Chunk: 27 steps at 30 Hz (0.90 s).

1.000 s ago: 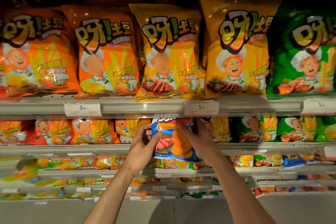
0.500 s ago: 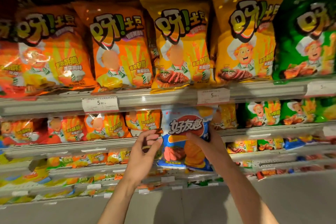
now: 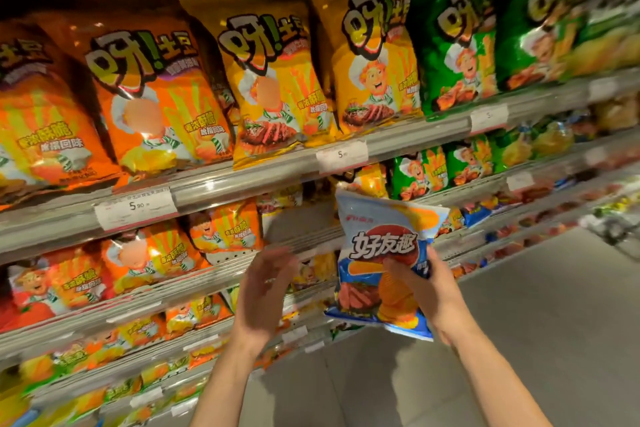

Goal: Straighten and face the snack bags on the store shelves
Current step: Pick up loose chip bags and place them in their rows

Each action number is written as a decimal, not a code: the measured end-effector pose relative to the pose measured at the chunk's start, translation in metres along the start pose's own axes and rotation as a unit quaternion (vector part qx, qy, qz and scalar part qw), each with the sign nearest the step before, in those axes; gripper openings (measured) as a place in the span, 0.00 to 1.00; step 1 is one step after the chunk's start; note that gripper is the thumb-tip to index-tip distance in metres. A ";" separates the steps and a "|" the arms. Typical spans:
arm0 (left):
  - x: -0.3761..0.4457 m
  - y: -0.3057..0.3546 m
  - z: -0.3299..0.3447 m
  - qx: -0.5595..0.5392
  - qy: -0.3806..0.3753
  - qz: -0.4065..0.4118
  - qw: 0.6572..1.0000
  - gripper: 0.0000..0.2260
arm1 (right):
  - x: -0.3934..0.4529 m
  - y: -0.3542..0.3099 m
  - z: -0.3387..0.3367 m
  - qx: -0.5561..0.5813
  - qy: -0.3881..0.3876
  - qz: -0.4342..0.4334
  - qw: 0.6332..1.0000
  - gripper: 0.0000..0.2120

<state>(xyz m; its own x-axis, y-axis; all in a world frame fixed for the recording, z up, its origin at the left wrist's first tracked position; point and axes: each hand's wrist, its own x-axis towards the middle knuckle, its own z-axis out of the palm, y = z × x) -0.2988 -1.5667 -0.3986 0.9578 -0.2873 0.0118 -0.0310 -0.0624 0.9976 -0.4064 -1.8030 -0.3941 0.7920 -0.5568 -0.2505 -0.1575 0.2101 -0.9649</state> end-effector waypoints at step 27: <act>0.044 0.064 0.439 0.004 -0.111 -0.013 0.994 0.11 | 0.097 -0.077 -0.418 0.004 0.154 -0.073 0.985 0.20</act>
<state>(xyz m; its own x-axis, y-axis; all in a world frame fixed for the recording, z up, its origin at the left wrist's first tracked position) -0.3841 -2.0034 -0.3644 0.8718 -0.4889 -0.0306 -0.0098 -0.0799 0.9968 -0.5642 -2.2085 -0.3768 0.5899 -0.7983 -0.1212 -0.0492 0.1143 -0.9922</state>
